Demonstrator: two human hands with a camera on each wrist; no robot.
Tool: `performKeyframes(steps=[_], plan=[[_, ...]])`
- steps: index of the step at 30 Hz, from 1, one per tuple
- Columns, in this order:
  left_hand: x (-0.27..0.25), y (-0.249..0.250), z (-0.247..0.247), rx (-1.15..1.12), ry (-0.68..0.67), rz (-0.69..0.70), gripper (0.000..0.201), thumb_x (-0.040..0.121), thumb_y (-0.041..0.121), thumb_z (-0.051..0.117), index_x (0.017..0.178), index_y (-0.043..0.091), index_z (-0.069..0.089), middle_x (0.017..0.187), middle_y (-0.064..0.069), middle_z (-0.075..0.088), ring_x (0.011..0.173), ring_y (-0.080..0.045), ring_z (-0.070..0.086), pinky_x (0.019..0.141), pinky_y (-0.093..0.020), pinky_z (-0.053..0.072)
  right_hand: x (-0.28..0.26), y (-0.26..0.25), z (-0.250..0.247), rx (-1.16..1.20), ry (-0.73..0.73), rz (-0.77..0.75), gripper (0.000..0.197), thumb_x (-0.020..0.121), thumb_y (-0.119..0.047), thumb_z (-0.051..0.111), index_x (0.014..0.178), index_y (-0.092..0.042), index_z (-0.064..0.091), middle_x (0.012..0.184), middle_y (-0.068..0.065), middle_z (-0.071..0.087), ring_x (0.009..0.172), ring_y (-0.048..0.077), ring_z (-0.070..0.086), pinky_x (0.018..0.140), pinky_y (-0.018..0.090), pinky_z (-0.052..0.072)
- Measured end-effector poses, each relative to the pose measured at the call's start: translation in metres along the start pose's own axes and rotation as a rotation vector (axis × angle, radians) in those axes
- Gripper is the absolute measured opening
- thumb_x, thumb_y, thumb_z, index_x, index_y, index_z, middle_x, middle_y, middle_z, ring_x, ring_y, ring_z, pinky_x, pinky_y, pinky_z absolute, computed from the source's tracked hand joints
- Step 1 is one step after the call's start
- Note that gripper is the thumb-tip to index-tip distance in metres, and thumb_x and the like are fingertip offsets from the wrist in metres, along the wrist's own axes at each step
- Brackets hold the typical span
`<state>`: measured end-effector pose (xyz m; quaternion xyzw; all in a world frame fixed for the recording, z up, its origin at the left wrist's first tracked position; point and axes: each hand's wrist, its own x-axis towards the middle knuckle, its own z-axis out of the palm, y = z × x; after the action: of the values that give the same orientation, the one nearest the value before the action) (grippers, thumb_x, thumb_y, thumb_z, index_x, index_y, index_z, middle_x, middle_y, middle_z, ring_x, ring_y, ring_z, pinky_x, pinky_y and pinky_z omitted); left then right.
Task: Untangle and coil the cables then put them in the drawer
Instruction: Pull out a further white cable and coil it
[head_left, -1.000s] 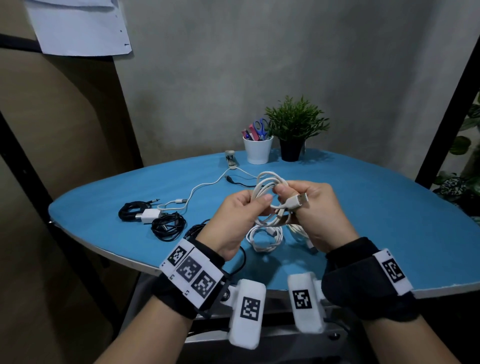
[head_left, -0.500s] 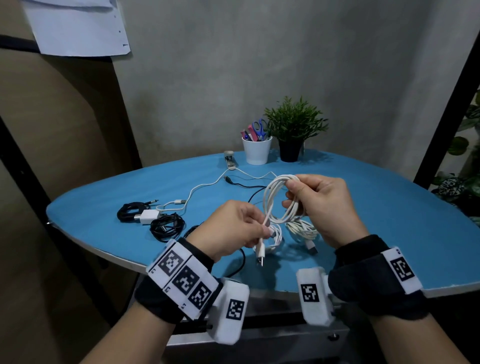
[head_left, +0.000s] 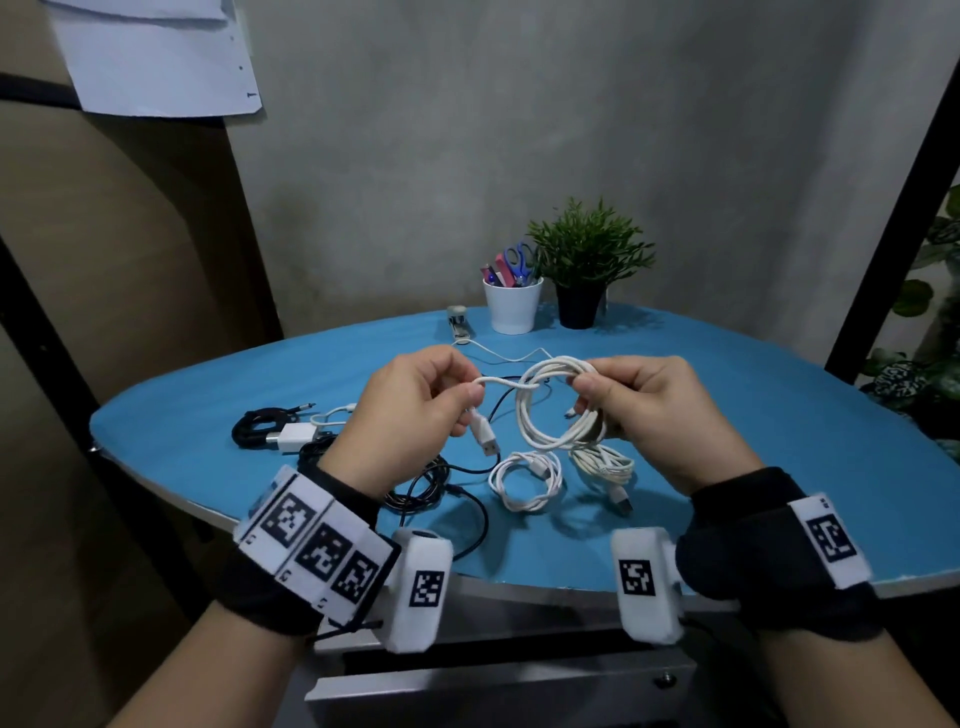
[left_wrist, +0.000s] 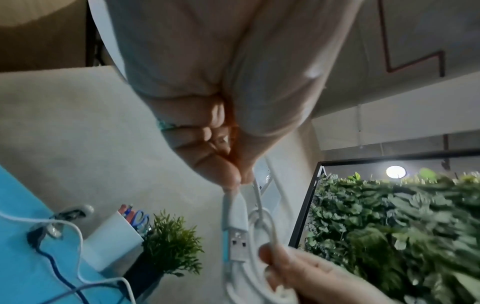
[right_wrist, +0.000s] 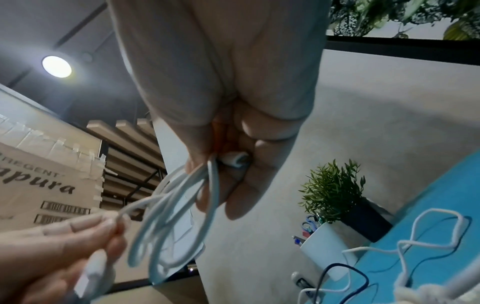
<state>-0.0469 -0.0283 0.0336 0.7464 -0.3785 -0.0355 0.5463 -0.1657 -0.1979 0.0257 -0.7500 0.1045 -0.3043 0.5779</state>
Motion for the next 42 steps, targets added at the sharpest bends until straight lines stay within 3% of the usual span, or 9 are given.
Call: performKeyframes(steps=[5,11,15,18,22,26,34,37,42], plan=[[-0.004,0.002,0.010,0.067,0.029,0.072,0.009,0.088,0.007,0.061,0.079,0.010,0.062,0.063,0.006,0.068,0.063,-0.006,0.066,0.068,-0.020,0.056,-0.004,-0.012,0.001,0.326,-0.038,0.043,0.011,0.084,-0.006,0.058,0.084,-0.005,0.068,0.056,0.005,0.060,0.047,0.013,0.057,0.047,0.024,0.052],[-0.002,0.006,0.027,-0.580,0.051,-0.085,0.015,0.091,-0.002,0.051,0.079,0.005,0.054,0.062,-0.002,0.065,0.056,-0.009,0.062,0.058,-0.019,0.055,-0.004,-0.013,0.003,0.424,-0.094,0.083,0.022,0.073,-0.020,0.059,0.085,-0.003,0.065,0.056,0.003,0.062,0.045,0.014,0.057,0.048,0.027,0.055],[-0.005,0.001,0.035,-0.759,0.009,-0.145,0.013,0.092,0.002,0.048,0.081,0.007,0.053,0.083,-0.016,0.066,0.066,-0.015,0.063,0.057,-0.018,0.052,-0.005,-0.012,0.004,0.356,-0.077,0.084,0.019,0.071,-0.023,0.062,0.082,-0.010,0.070,0.059,0.003,0.063,0.049,0.011,0.055,0.047,0.021,0.048],[-0.006,0.000,0.037,-0.824,0.024,-0.130,0.011,0.093,0.005,0.047,0.083,0.007,0.052,0.078,-0.012,0.069,0.062,-0.014,0.062,0.058,-0.019,0.052,-0.006,-0.010,0.006,0.341,-0.083,0.093,0.013,0.073,-0.022,0.063,0.078,-0.013,0.072,0.060,0.003,0.064,0.050,0.010,0.055,0.047,0.021,0.048],[-0.004,0.001,0.037,-0.857,0.067,-0.104,0.011,0.092,0.008,0.048,0.082,0.009,0.053,0.069,-0.005,0.068,0.059,-0.012,0.062,0.058,-0.021,0.050,-0.006,-0.008,0.010,0.329,-0.084,0.101,0.013,0.082,-0.015,0.060,0.083,-0.006,0.070,0.063,0.003,0.063,0.052,0.011,0.056,0.047,0.022,0.050],[-0.006,0.004,0.037,-0.875,-0.071,-0.154,0.010,0.092,0.010,0.048,0.084,0.008,0.054,0.065,-0.004,0.067,0.054,-0.011,0.063,0.050,-0.018,0.048,-0.004,-0.007,0.013,0.385,-0.037,0.103,0.012,0.087,-0.008,0.058,0.084,-0.006,0.070,0.061,0.005,0.062,0.048,0.012,0.058,0.046,0.024,0.051],[-0.013,-0.003,0.047,-0.791,-0.075,-0.160,0.018,0.086,0.018,0.056,0.098,0.009,0.067,0.087,-0.005,0.073,0.078,-0.012,0.067,0.080,-0.025,0.053,0.002,-0.002,0.012,0.371,0.206,0.045,0.014,0.087,-0.007,0.061,0.077,-0.008,0.069,0.057,0.004,0.060,0.047,0.014,0.055,0.048,0.024,0.053],[-0.012,-0.001,0.051,-0.745,0.014,-0.165,0.024,0.075,0.013,0.069,0.098,0.006,0.068,0.086,-0.007,0.073,0.075,-0.011,0.067,0.071,-0.022,0.052,0.002,0.000,0.016,0.343,0.222,0.016,0.013,0.087,-0.007,0.062,0.077,-0.009,0.070,0.058,0.005,0.060,0.050,0.015,0.057,0.052,0.028,0.056],[-0.006,-0.002,0.055,-0.635,-0.005,-0.270,0.011,0.089,0.022,0.058,0.091,0.015,0.066,0.078,0.005,0.070,0.065,0.000,0.061,0.072,-0.025,0.039,-0.001,0.002,0.021,0.338,0.201,0.001,0.010,0.086,-0.008,0.063,0.081,-0.010,0.071,0.063,0.006,0.062,0.054,0.016,0.059,0.055,0.027,0.056]])
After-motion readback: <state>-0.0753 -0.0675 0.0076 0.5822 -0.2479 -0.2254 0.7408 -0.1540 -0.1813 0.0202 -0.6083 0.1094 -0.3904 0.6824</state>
